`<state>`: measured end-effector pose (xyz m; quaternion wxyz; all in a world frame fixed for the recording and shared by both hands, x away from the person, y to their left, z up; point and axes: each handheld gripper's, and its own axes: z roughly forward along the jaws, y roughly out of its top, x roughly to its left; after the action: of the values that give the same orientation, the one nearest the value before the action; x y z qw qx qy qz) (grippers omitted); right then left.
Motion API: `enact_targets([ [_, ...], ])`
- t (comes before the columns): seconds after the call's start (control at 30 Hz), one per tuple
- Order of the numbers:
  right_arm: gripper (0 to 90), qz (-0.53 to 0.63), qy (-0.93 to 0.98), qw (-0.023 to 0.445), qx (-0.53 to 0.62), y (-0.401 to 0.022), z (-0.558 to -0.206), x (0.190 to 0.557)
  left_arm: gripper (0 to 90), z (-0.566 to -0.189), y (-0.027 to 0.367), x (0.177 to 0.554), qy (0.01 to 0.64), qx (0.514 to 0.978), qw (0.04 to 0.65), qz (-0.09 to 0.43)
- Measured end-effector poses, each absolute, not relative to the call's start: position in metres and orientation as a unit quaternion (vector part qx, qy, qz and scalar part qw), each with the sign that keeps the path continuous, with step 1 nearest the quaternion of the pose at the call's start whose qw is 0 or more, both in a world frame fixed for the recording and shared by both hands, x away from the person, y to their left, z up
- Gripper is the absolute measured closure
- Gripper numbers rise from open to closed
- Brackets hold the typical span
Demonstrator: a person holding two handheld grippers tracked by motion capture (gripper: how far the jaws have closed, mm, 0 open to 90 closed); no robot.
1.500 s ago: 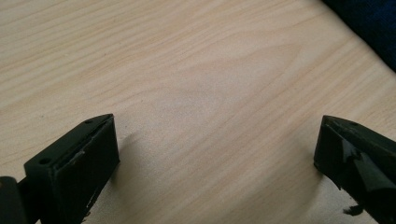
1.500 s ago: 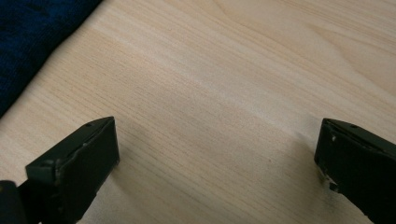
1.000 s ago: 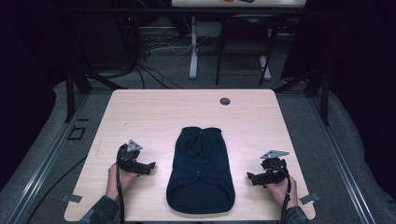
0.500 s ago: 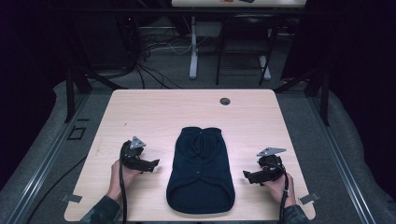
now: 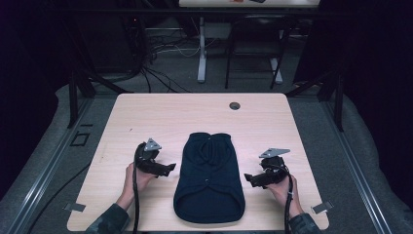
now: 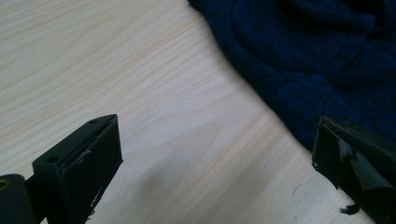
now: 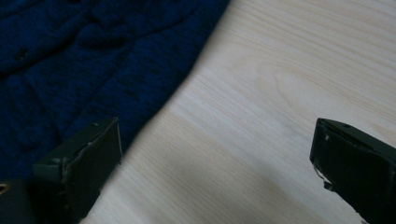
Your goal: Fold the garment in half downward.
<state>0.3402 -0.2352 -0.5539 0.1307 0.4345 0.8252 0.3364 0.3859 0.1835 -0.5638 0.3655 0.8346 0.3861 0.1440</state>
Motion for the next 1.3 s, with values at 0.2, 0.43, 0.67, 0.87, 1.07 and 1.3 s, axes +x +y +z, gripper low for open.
enact_targets([
  [0.2,1.7,0.34,0.83,0.129,0.422,-0.223,-0.55,0.346,1.4,-0.56,0.178,0.391,0.384,0.832,0.376,0.135],
  [0.43,1.7,0.341,0.835,0.125,0.413,-0.212,-0.547,0.352,4.3,-0.554,0.172,0.395,0.381,0.823,0.396,0.144],
  [0.67,1.7,0.345,0.836,0.123,0.408,-0.204,-0.545,0.359,3.6,-0.554,0.167,0.401,0.38,0.826,0.396,0.125],
  [0.87,1.7,0.345,0.84,0.122,0.402,-0.197,-0.541,0.364,2.7,-0.552,0.16,0.406,0.373,0.835,0.387,0.117],
  [1.07,1.7,0.352,0.836,0.122,0.404,-0.192,-0.537,0.373,1.8,-0.549,0.156,0.418,0.378,0.834,0.39,0.104],
  [1.3,1.8,0.347,0.836,0.121,0.407,-0.188,-0.532,0.389,1.2,-0.54,0.147,0.432,0.373,0.839,0.381,0.109],
])
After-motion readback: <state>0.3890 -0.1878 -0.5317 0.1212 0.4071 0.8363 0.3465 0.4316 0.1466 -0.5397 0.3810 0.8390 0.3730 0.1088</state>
